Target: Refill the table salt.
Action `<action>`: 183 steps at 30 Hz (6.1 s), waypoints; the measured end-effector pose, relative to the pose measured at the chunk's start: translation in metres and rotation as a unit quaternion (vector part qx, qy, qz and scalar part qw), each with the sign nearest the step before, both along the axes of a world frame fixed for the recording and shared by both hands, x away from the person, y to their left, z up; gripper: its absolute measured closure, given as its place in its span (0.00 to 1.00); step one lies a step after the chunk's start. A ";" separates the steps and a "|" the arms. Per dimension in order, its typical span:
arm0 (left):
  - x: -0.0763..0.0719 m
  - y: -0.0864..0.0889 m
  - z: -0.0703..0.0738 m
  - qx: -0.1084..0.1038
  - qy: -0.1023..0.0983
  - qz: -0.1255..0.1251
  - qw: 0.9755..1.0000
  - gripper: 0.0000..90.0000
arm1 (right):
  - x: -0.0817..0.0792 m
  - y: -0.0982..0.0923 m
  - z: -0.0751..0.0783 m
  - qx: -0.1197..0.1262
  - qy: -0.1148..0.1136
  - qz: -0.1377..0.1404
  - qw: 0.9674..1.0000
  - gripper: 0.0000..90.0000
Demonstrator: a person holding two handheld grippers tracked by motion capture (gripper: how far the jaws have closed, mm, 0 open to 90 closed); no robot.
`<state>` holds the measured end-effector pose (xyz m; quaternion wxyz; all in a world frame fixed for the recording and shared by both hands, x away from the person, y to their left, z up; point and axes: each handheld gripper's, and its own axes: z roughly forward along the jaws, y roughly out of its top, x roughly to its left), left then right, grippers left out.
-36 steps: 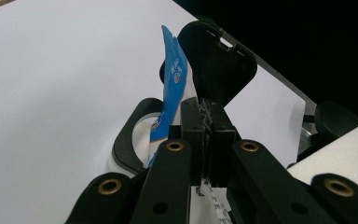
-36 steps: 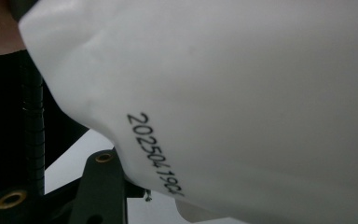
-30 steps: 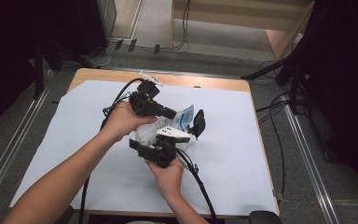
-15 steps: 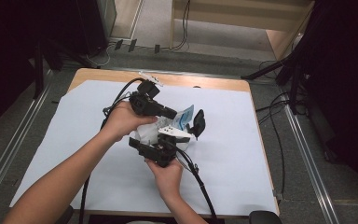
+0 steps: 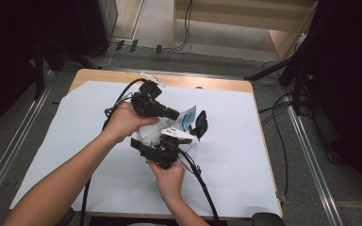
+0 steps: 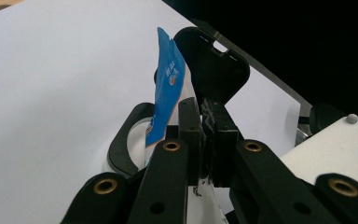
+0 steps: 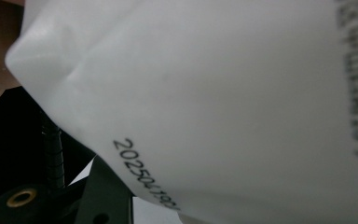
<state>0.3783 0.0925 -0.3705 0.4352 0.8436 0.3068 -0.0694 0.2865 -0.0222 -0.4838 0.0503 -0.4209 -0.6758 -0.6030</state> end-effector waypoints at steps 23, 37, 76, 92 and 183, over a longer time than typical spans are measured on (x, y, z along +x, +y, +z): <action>0.001 0.000 0.000 0.003 -0.002 0.003 1.000 0.98 | 0.000 0.002 -0.002 -0.029 -0.024 0.007 0.999 0.57; 0.000 0.001 0.001 -0.006 -0.002 0.001 1.000 0.96 | -0.001 0.000 0.001 -0.002 -0.006 0.007 1.000 0.62; 0.000 -0.001 -0.003 0.020 -0.011 -0.011 1.000 0.95 | -0.003 0.001 -0.002 -0.041 -0.028 -0.002 0.999 0.63; 0.004 -0.004 -0.006 0.025 0.001 -0.002 1.000 1.00 | -0.004 0.002 -0.002 -0.055 -0.037 0.005 0.998 0.60; -0.021 0.048 0.016 -0.021 -0.034 -0.018 0.999 1.00 | -0.006 -0.010 -0.021 -0.114 -0.068 -0.026 0.991 0.65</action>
